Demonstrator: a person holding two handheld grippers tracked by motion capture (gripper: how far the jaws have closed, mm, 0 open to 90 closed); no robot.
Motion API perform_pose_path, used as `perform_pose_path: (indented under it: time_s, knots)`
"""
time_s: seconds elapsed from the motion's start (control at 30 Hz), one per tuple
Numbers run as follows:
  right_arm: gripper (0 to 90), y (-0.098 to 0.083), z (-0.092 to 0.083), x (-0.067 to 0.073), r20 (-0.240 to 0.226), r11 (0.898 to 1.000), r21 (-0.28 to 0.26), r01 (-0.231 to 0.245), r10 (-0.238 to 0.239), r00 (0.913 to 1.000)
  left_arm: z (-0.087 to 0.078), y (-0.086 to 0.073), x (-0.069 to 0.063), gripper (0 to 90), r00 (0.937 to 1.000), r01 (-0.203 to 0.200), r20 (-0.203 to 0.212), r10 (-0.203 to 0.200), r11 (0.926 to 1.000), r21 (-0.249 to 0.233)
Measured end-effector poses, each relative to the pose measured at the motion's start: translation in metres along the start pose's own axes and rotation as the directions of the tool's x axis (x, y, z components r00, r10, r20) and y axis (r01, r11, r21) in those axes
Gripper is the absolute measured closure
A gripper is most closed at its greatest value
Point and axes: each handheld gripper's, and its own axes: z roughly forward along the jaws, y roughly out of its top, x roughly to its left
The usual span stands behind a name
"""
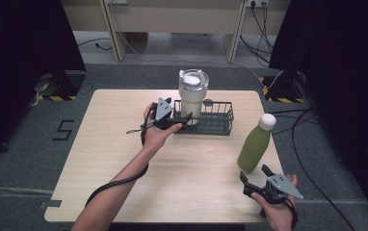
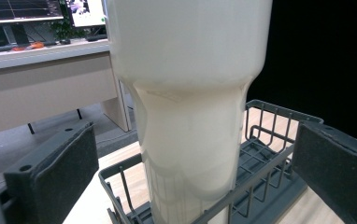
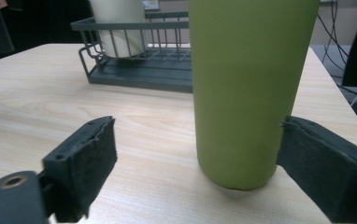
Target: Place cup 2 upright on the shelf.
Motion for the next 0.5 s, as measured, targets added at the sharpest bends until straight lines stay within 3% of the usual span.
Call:
perform_pose_path:
  time_s: [0.23, 0.5]
  knots:
    - [9.2, 0.005, -0.005, -0.001, 0.002, 1.0, -0.021, 0.008, -0.008, 1.0, -0.008, 0.002, 0.001, 0.0, 0.9999, -0.012, -0.003, 0.012, 0.9999, -0.01]
    - [9.0, 0.021, -0.013, -0.003, 0.037, 0.997, -0.066, 0.043, -0.041, 0.9985, -0.022, 0.007, 0.0, 0.0, 0.9996, -0.029, -0.005, 0.029, 0.9993, -0.022]
